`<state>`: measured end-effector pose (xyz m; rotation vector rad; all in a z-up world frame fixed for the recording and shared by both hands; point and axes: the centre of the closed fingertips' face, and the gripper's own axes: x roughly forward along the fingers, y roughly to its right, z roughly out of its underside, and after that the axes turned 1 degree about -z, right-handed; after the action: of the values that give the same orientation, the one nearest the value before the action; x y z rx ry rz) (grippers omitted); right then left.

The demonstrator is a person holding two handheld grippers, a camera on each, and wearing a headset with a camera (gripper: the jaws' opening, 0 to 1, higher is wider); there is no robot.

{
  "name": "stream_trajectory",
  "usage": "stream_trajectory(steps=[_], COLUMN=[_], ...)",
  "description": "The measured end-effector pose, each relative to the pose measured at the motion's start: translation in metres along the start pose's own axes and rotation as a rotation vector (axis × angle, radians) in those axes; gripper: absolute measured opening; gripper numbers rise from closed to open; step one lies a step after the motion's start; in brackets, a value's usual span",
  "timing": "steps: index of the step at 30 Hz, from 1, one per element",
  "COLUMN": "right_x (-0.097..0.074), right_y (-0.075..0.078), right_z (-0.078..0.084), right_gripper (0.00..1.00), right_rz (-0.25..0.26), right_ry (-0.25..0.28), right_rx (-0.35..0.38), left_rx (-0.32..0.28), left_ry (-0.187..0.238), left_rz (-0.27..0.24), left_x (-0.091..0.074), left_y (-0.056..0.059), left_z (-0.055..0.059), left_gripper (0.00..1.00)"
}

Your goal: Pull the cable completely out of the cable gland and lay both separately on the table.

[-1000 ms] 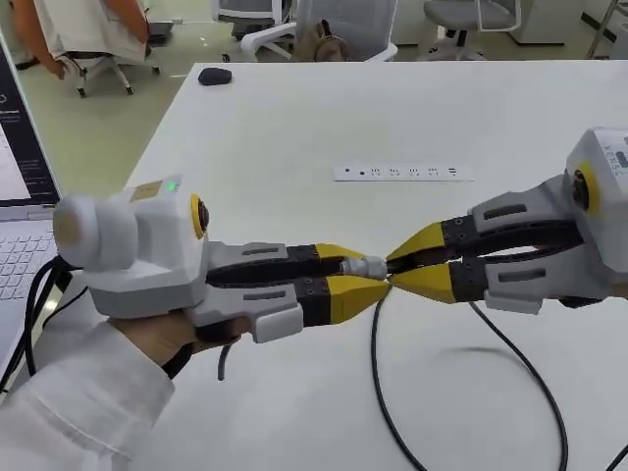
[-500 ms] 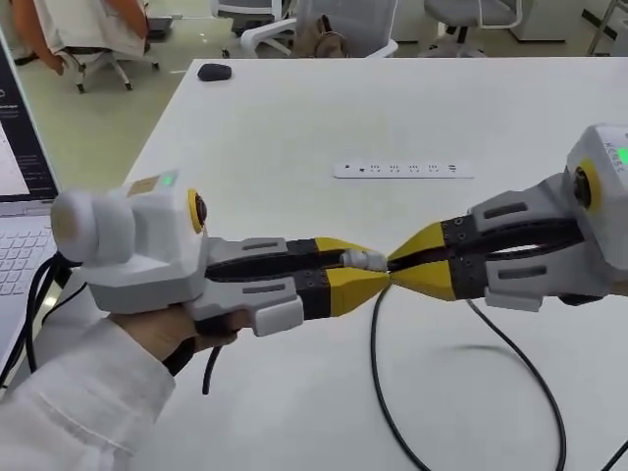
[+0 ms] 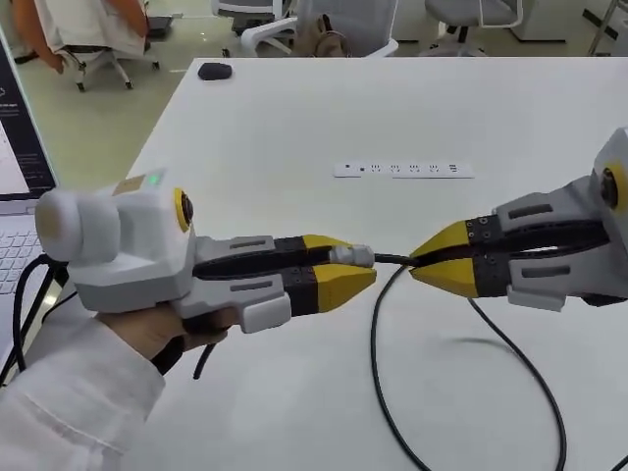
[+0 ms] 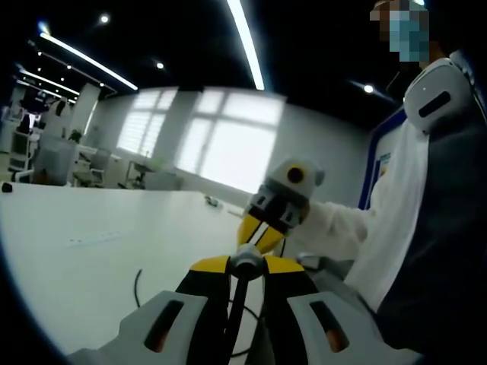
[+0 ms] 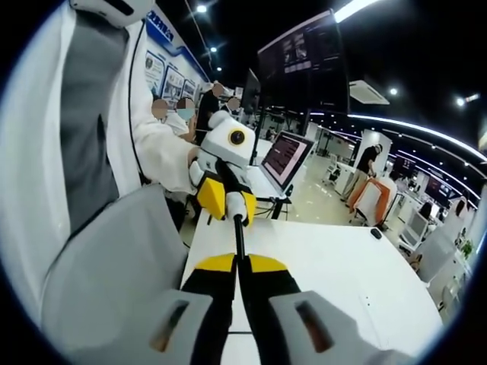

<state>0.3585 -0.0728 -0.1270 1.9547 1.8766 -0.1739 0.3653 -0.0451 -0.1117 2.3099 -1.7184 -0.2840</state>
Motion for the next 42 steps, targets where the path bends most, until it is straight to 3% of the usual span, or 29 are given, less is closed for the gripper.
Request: stream_trajectory(steps=[19,32,42], right_x=[-0.025,-0.021,-0.011], right_y=[0.007,0.005,0.002], right_z=[0.019,0.026,0.039], right_gripper=[0.02,0.03,0.06], right_rz=[0.078,0.072,0.053], right_ry=[-0.020,-0.021,-0.070], right_rx=[0.065,0.089,0.079], left_rx=[-0.011,-0.007,0.010], left_ry=[0.021,0.007,-0.009], left_rz=[-0.034,-0.029,-0.010], left_x=[-0.012,-0.010,-0.006], left_y=[-0.009,-0.007,-0.002], left_z=[-0.004,-0.003,-0.002], left_gripper=[0.17,0.17,0.17])
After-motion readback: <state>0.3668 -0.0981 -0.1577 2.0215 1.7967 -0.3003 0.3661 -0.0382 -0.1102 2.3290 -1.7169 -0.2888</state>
